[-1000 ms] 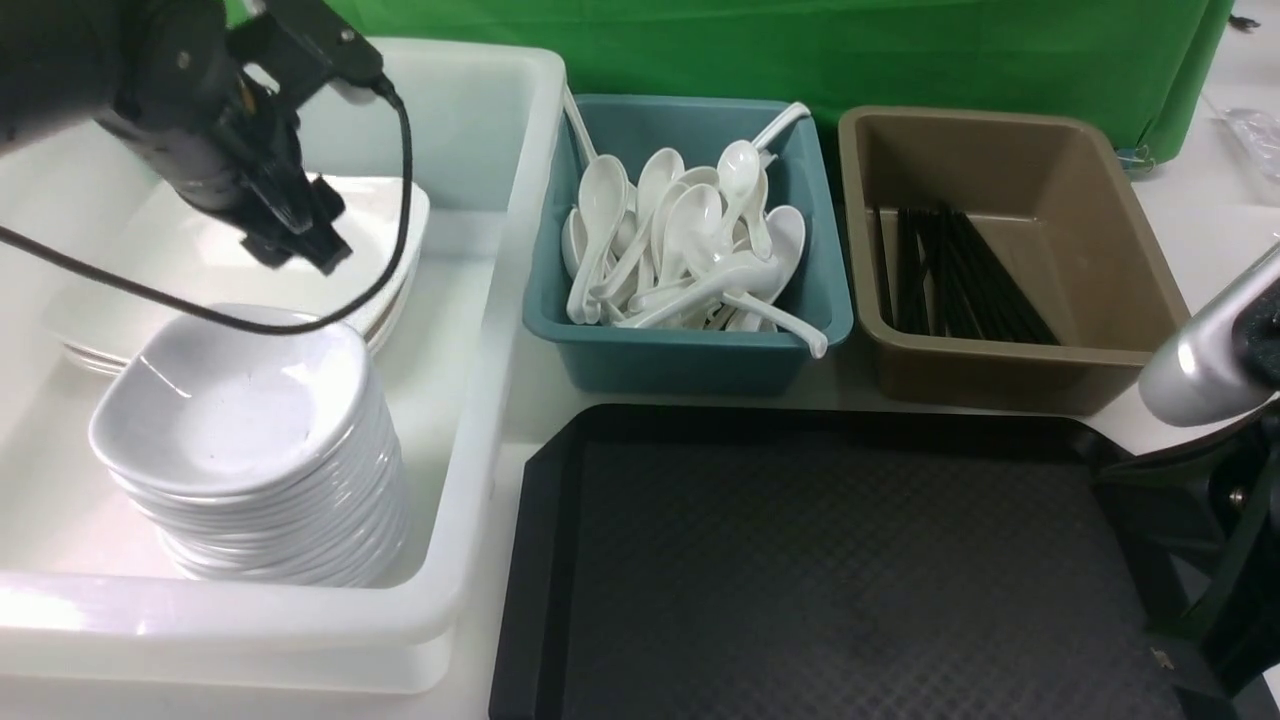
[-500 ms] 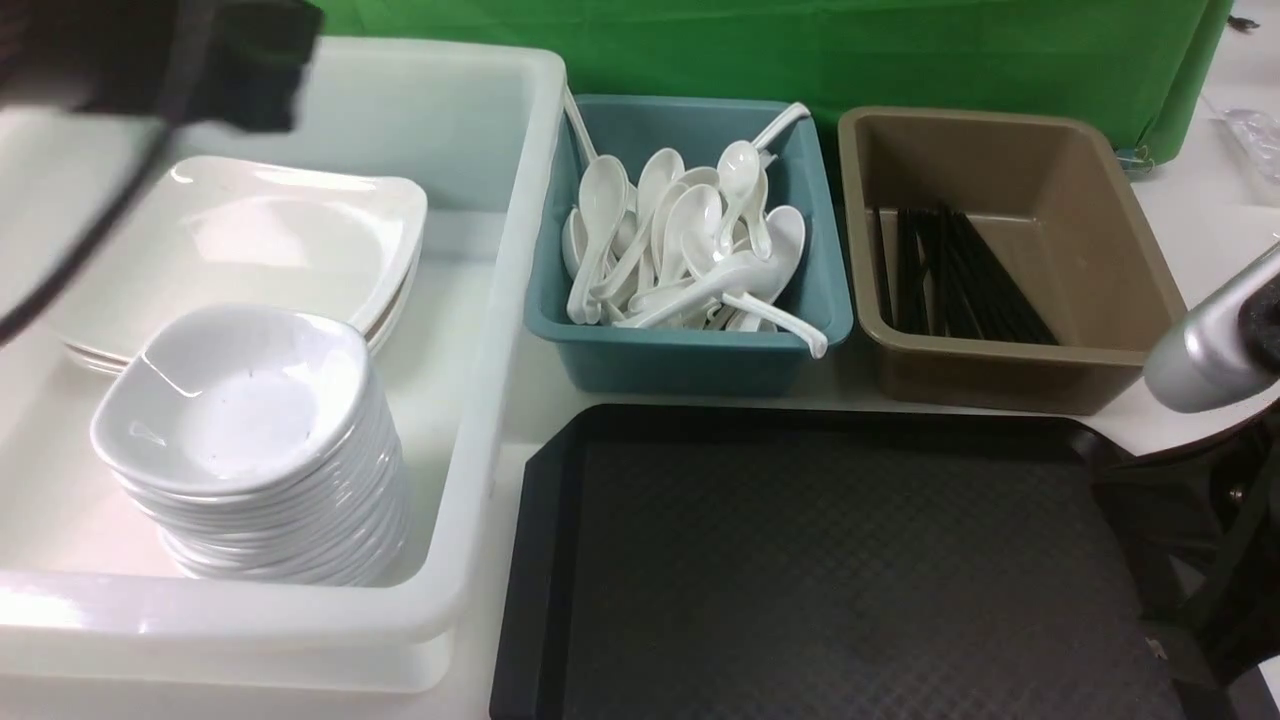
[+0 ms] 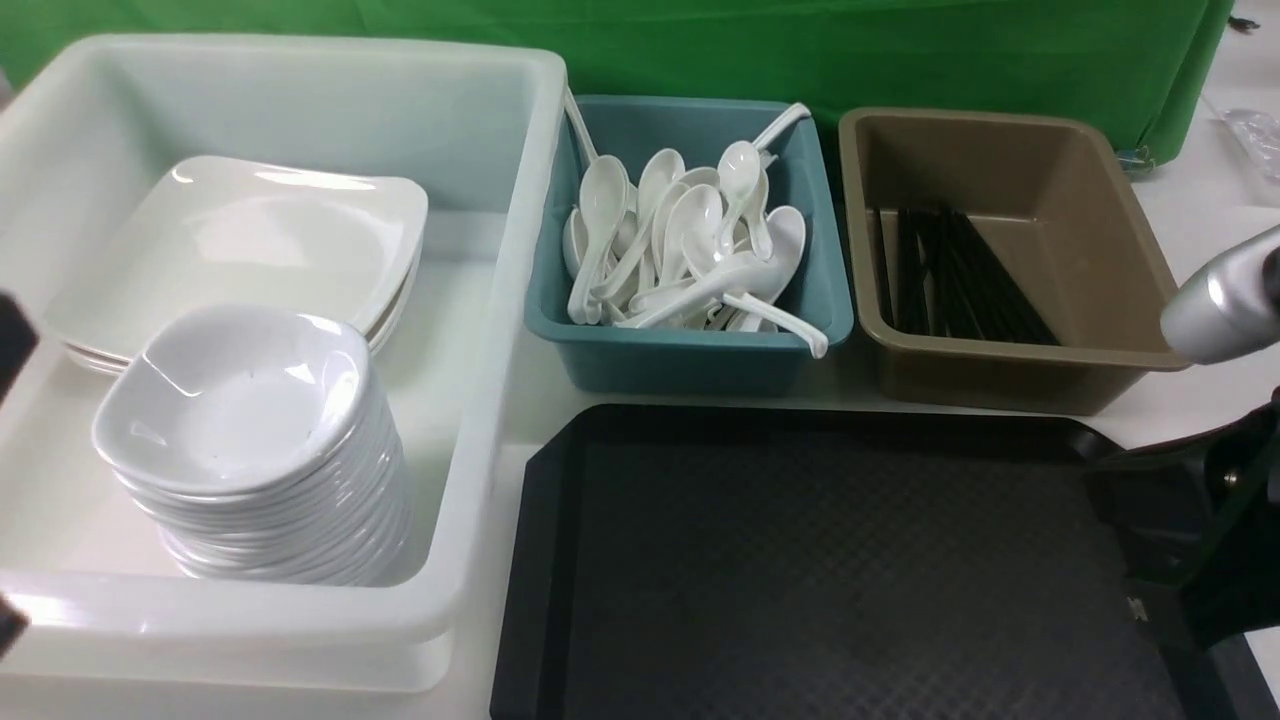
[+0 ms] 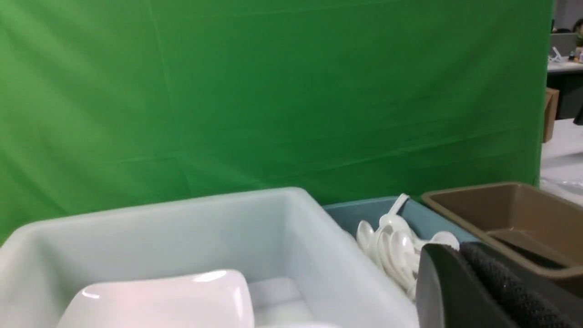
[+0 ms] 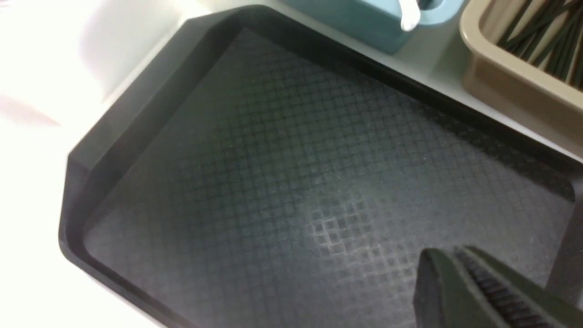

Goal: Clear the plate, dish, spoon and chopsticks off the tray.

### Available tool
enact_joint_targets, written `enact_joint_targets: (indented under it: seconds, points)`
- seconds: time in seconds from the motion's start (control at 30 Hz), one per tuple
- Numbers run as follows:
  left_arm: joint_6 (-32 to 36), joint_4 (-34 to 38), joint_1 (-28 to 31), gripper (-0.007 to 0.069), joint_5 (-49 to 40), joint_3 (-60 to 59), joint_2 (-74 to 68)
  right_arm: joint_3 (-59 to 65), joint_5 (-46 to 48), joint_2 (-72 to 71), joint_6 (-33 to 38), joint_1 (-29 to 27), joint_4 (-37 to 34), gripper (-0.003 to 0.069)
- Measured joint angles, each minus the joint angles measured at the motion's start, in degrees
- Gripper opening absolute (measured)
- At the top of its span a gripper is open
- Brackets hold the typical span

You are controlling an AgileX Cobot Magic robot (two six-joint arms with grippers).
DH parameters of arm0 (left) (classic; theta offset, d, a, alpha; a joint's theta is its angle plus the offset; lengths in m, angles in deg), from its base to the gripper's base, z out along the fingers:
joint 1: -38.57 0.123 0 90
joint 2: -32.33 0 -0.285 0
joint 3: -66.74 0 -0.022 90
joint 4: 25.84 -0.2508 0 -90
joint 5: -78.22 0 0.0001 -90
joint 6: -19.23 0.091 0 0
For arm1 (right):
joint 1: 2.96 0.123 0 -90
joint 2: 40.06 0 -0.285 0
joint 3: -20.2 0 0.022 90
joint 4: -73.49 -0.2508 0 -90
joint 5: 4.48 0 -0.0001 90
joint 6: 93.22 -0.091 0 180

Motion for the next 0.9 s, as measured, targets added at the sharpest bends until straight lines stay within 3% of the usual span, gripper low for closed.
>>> enact_joint_targets:
  seconds: [0.33,0.47,0.6,0.7,0.77,0.9]
  points:
    - [0.2,-8.57,0.0,0.0011,0.35,-6.64,0.45,0.0,-0.49,-0.39,0.0,0.03,-0.18,0.0095]
    - [0.36,-9.75,0.0,0.0011,0.29,-8.08,0.45,0.0,-0.77,-1.28,0.0,-2.7,-0.13,0.0105]
    - [0.52,-10.24,0.0,0.0011,0.23,-9.5,0.45,1.17,-2.65,-4.72,0.83,-8.99,-1.48,0.0054]
    - [0.67,-10.44,0.0,0.0011,-0.02,-10.47,0.45,5.37,-4.12,-9.97,6.99,-15.89,-4.46,0.002]
    - [0.73,-10.57,0.0,0.0011,-0.61,-11.17,0.45,13.53,-8.85,-17.8,15.56,-23.44,-8.76,0.0015]
    - [0.73,-10.68,0.0,0.0011,-1.28,-11.44,0.45,27.77,-19.47,-30.14,19.79,-31.53,-13.68,0.0015]
